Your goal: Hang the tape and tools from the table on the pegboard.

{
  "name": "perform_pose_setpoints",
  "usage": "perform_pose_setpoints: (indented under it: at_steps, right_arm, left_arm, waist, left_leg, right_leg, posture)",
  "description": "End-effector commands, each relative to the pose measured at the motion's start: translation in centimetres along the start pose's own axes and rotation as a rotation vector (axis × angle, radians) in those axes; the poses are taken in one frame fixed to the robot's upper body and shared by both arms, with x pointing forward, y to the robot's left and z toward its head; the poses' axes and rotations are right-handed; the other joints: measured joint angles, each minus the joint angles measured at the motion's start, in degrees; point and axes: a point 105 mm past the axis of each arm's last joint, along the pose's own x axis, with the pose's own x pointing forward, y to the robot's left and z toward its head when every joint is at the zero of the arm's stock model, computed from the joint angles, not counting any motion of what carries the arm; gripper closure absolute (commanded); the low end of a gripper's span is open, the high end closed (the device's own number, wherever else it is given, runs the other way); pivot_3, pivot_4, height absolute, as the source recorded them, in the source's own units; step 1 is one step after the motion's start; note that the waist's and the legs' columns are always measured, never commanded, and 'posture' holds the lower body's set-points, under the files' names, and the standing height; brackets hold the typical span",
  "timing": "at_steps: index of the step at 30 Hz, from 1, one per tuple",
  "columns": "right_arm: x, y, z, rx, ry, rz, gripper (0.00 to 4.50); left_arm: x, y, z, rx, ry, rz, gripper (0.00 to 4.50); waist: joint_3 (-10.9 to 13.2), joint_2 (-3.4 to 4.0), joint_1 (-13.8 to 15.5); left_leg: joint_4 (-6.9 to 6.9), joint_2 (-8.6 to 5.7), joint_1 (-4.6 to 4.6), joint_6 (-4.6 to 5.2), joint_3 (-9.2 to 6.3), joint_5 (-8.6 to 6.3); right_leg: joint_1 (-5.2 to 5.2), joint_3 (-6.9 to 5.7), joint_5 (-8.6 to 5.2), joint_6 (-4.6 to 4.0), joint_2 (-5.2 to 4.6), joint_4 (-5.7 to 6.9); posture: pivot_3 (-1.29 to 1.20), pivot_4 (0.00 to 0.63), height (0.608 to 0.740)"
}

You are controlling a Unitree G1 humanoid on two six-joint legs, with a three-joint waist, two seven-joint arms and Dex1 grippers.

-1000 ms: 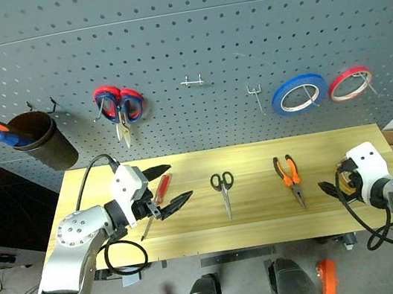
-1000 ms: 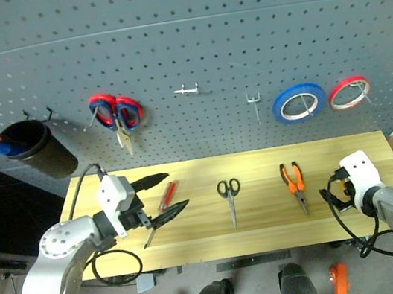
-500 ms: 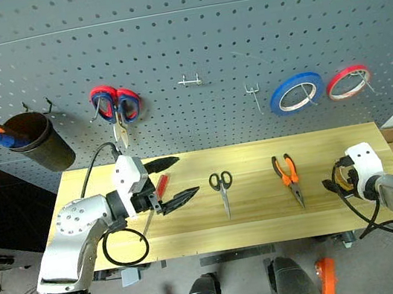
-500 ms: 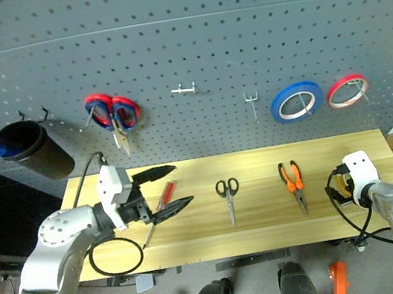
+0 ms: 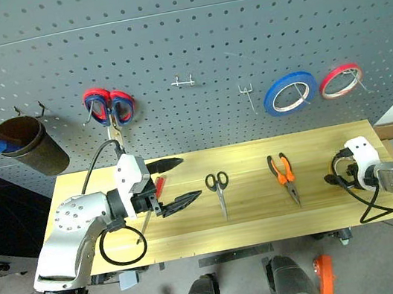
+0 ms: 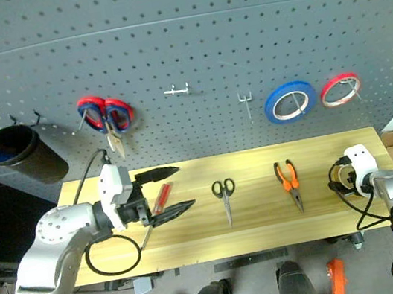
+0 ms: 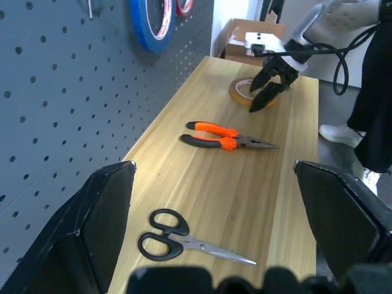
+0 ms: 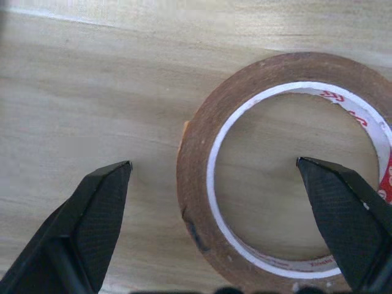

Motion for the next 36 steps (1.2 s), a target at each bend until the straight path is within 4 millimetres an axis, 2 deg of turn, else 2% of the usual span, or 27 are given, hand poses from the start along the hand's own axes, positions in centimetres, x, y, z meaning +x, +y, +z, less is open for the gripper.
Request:
perform_pose_setpoints:
  at_steps: [1,10,14,19,22,25,29,31,36]
  right_arm:
    - [0.5,0.8,-2.9,0.013,0.115,0.069,1.22]
    - [1.0,1.8,-4.7,-0.016,0.153,0.089,4.3]
    - [1.0,1.7,-4.9,-0.086,0.138,0.058,4.36]
    - [-0.2,1.5,-3.8,-0.141,0.06,0.024,4.36]
    - [-2.1,1.4,-2.2,-0.213,-0.028,-0.023,4.36]
    - [-4.5,2.4,-1.2,-0.269,-0.106,-0.053,4.36]
    - [-8.2,5.5,0.3,-0.303,-0.245,-0.108,4.36]
    - [-9.4,7.3,0.9,-0.327,-0.297,-0.121,4.36]
    - [-13.3,13.7,3.4,-0.433,-0.523,-0.156,4.36]
  left_arm:
    - [0.0,-0.3,1.2,0.044,-0.018,-0.024,0.0]
    - [-0.1,-0.8,1.1,0.024,-0.022,-0.056,0.0]
    - [-0.2,-1.0,1.1,0.02,-0.025,-0.074,0.0]
    - [-0.2,-0.8,1.1,0.027,-0.024,-0.077,0.0]
    - [-0.2,-0.6,1.0,0.034,-0.028,-0.068,0.0]
    - [-0.3,-0.4,0.9,0.033,-0.036,-0.056,0.0]
    - [-0.2,-0.3,0.8,0.026,-0.044,-0.048,0.0]
    - [-0.2,-0.2,0.8,0.025,-0.045,-0.048,0.0]
    - [0.0,0.3,0.7,0.027,-0.058,-0.033,0.0]
  waist:
    - [0.0,-0.07,0.0]
    - [-0.3,-0.55,0.0]
    - [-0.4,-0.6,0.0]
    - [-0.4,-0.6,0.0]
    - [-0.4,-0.53,0.2]
    - [-0.5,-0.37,0.1]
    - [-0.6,-0.13,-0.2]
    - [-0.6,-0.13,-0.4]
    - [-0.7,-0.04,-0.2]
  left_leg:
    - [0.0,0.0,0.0,0.0,0.0,0.0]
    - [0.07,0.03,0.03,-0.01,-0.01,0.0]
    - [0.07,0.04,0.04,-0.02,-0.02,0.0]
    - [0.06,0.05,0.04,-0.02,-0.02,0.0]
    - [0.04,0.06,-0.01,-0.03,-0.04,0.0]
    - [0.07,0.05,-0.26,-0.03,0.01,0.0]
    - [0.42,0.04,-0.59,-0.03,0.03,0.0]
    - [0.58,0.03,-0.58,-0.03,0.05,-0.01]
    - [0.85,0.04,-0.48,-0.06,-0.02,-0.01]
  right_leg:
    - [0.0,-0.01,0.0,0.0,0.02,0.0]
    - [0.03,-0.01,0.05,-0.05,0.09,0.01]
    - [0.03,-0.02,0.06,-0.05,0.11,0.01]
    - [0.02,-0.02,0.06,-0.05,0.1,0.01]
    - [-0.04,-0.02,0.06,-0.05,0.09,0.01]
    - [-0.31,0.02,0.07,-0.04,-0.01,0.07]
    - [-0.59,0.03,0.08,-0.01,-0.03,0.43]
    - [-0.59,0.02,0.08,-0.02,0.05,0.57]
    - [-0.57,0.03,0.12,-0.05,0.13,0.91]
  posture:
    - [-0.09,0.254,0.74]
    - [-0.09,0.25,0.74]
    - [-0.1,0.246,0.74]
    - [-0.12,0.237,0.74]
    - [-0.13,0.234,0.74]
    - [-0.15,0.234,0.74]
    - [-0.17,0.238,0.74]
    - [-0.19,0.24,0.74]
    - [-0.22,0.24,0.74]
